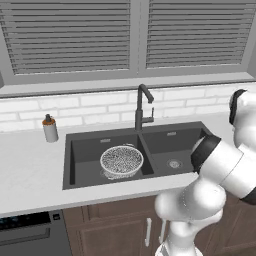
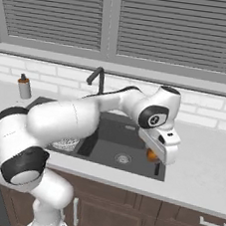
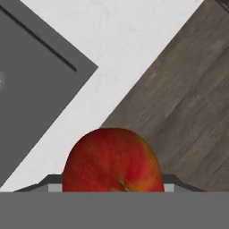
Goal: Put the colander in the sink, put the apple in the colander, and turn on the sink faucet and pour water over the colander.
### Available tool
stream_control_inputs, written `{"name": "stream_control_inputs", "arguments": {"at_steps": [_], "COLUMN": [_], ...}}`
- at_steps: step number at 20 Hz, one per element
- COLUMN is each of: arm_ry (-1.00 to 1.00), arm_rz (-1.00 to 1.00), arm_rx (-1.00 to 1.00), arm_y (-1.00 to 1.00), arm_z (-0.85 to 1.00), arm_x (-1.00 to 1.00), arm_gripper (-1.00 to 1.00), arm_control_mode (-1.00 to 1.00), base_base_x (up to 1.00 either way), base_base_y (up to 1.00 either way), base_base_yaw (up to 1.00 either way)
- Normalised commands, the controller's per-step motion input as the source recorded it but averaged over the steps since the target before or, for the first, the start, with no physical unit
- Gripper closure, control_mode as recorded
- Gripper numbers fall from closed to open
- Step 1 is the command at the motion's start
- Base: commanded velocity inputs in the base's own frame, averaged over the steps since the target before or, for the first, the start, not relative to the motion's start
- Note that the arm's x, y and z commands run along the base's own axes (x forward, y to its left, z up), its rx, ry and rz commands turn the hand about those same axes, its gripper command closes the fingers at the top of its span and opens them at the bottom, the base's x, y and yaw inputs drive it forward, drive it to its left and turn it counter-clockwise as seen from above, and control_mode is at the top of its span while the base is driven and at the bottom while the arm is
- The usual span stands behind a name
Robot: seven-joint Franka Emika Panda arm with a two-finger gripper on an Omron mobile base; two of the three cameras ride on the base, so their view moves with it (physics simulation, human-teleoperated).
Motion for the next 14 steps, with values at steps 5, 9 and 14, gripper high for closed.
{"name": "stream_control_inputs", "arguments": {"at_steps": [5,9,14], "arm_ry": [0.00,0.00,0.00], "arm_rz": [0.13,0.18,0.20], "arm_rx": [-0.03,0.00,0.00], "arm_y": [1.00,0.96,0.61], "arm_z": [0.05,0.09,0.23], "arm_x": [-0.16,0.01,0.26], "arm_gripper": [1.00,1.00,1.00], "arm_control_mode": [-1.00,-1.00,-1.00], "base_base_x": [0.00,0.00,0.00], "base_base_y": [0.00,0.00,0.00], "base_base_yaw": [0.00,0.00,0.00]}}
